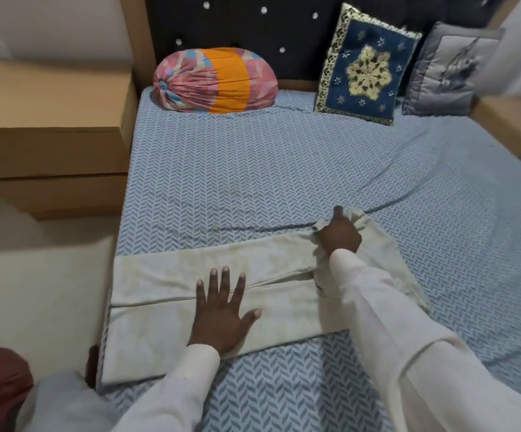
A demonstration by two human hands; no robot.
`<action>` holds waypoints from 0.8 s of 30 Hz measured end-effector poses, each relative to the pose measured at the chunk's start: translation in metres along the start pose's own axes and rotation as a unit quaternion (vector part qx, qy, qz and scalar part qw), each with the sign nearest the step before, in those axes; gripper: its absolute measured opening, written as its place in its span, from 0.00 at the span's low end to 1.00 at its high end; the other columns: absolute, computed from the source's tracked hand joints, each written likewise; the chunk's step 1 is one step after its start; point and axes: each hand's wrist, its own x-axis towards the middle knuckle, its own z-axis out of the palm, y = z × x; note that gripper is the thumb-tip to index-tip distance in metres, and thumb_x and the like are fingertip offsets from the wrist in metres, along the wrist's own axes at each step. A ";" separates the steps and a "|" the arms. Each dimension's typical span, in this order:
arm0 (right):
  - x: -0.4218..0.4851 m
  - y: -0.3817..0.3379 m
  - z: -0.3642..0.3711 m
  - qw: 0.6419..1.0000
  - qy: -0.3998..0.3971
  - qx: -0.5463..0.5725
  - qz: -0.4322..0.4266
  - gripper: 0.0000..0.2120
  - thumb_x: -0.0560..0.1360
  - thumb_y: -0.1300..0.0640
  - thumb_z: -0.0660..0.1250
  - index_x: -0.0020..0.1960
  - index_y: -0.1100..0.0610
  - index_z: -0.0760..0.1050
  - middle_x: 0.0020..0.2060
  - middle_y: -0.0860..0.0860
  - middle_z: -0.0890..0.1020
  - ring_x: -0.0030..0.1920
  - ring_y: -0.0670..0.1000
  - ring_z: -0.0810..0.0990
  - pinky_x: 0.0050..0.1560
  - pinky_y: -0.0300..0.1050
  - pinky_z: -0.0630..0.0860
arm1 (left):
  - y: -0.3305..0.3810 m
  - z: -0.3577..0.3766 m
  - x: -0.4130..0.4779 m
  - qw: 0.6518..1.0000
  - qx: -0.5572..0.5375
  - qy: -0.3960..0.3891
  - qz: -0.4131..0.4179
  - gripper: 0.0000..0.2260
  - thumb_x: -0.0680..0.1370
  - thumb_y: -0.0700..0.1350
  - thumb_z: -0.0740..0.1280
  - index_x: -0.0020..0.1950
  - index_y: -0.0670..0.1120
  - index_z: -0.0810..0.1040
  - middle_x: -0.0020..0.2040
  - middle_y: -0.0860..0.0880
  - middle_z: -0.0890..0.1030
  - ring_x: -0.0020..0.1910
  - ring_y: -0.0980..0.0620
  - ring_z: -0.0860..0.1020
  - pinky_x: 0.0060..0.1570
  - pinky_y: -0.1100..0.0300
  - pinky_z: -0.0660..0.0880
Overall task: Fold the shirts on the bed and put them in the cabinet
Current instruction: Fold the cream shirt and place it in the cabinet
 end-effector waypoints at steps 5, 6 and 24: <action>-0.027 0.077 -0.022 0.797 0.212 0.496 0.273 0.17 0.74 0.59 0.60 0.63 0.53 0.68 0.52 0.55 0.77 0.48 0.56 0.77 0.51 0.45 0.69 | 0.000 0.006 0.003 1.000 0.003 0.014 0.007 0.37 0.77 0.71 0.46 0.78 0.49 0.62 0.78 0.40 0.59 0.77 0.39 0.53 0.71 0.37 0.48; -0.033 0.091 -0.019 0.754 0.250 0.527 0.302 0.16 0.74 0.61 0.60 0.61 0.53 0.69 0.49 0.54 0.76 0.45 0.54 0.75 0.49 0.45 0.68 | -0.001 0.007 0.003 1.000 0.005 0.008 0.006 0.37 0.77 0.71 0.46 0.78 0.50 0.62 0.78 0.41 0.58 0.77 0.39 0.52 0.72 0.37 0.47; 0.050 0.094 -0.037 0.876 -0.028 0.423 0.231 0.10 0.63 0.58 0.65 0.40 0.64 0.77 0.29 0.60 0.79 0.22 0.54 0.77 0.28 0.50 0.78 | 0.007 -0.010 0.001 0.999 -0.022 -0.044 -0.003 0.43 0.62 0.77 0.22 0.73 0.57 0.25 0.73 0.49 0.23 0.69 0.49 0.19 0.68 0.43 0.23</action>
